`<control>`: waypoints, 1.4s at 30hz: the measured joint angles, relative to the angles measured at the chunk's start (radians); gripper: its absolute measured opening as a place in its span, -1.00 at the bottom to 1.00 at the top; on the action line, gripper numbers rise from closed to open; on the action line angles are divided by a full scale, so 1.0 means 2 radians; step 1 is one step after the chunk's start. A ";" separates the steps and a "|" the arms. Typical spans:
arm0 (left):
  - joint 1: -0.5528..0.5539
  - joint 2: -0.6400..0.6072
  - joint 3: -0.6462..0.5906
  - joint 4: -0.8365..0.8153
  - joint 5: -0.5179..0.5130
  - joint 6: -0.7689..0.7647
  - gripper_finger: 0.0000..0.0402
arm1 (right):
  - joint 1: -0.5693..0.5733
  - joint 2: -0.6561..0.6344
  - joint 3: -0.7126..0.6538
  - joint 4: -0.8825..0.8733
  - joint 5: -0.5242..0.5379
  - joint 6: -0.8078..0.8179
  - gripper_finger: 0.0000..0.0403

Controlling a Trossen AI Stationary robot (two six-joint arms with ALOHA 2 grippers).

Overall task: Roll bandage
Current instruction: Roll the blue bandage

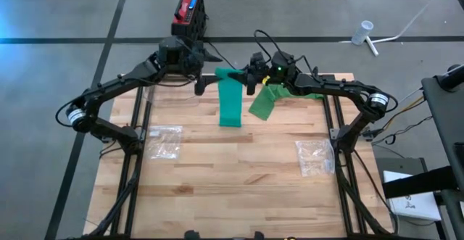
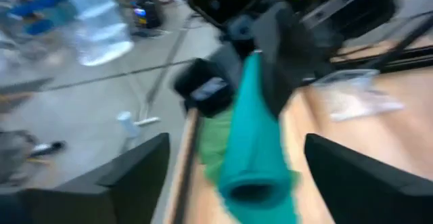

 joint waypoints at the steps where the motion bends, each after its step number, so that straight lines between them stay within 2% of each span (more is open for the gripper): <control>1: 0.000 0.002 0.005 -0.007 0.013 -0.003 0.74 | 0.000 0.000 0.000 -0.001 -0.002 -0.014 -0.87; 4: 0.000 0.006 0.014 -0.023 0.034 -0.009 0.83 | 0.000 0.000 0.000 -0.001 -0.015 -0.055 -0.89; 7: 0.001 0.014 0.018 -0.024 0.038 -0.026 0.83 | 0.000 0.000 0.000 -0.002 -0.037 -0.098 -0.90; 11: 0.006 0.027 0.026 -0.029 0.038 -0.058 0.74 | 0.000 0.000 0.000 -0.006 -0.042 -0.149 -0.90; 16: 0.011 0.042 0.033 -0.036 0.041 -0.069 0.54 | 0.000 0.000 0.000 -0.013 -0.051 -0.200 -0.90; 21: 0.012 0.046 0.031 -0.037 0.042 -0.058 0.16 | -0.001 0.000 0.000 -0.019 -0.050 -0.211 -0.91; 26: 0.012 0.044 0.031 -0.040 0.044 -0.042 -0.51 | -0.001 0.000 0.000 -0.024 -0.042 -0.208 -0.91; 28: 0.012 0.042 0.031 -0.044 0.043 -0.041 -0.81 | -0.001 0.000 0.000 -0.027 -0.028 -0.182 -0.89; 30: 0.012 0.041 0.031 -0.044 0.039 -0.042 -0.92 | -0.001 0.000 0.001 -0.027 -0.008 -0.125 -0.85; 33: 0.012 0.038 0.031 -0.047 0.037 -0.037 -0.86 | -0.007 -0.001 0.001 -0.028 -0.015 -0.016 -0.72; 36: 0.013 0.038 0.031 -0.044 0.033 -0.029 -0.87 | -0.012 -0.001 0.001 -0.027 -0.028 0.059 -0.52; 39: 0.013 0.038 0.031 -0.039 0.032 -0.025 -0.95 | -0.012 -0.001 0.001 -0.023 -0.028 0.096 -0.29; 42: 0.013 0.037 0.031 -0.037 0.032 -0.026 -0.95 | -0.012 0.000 0.001 -0.020 -0.028 0.120 -0.07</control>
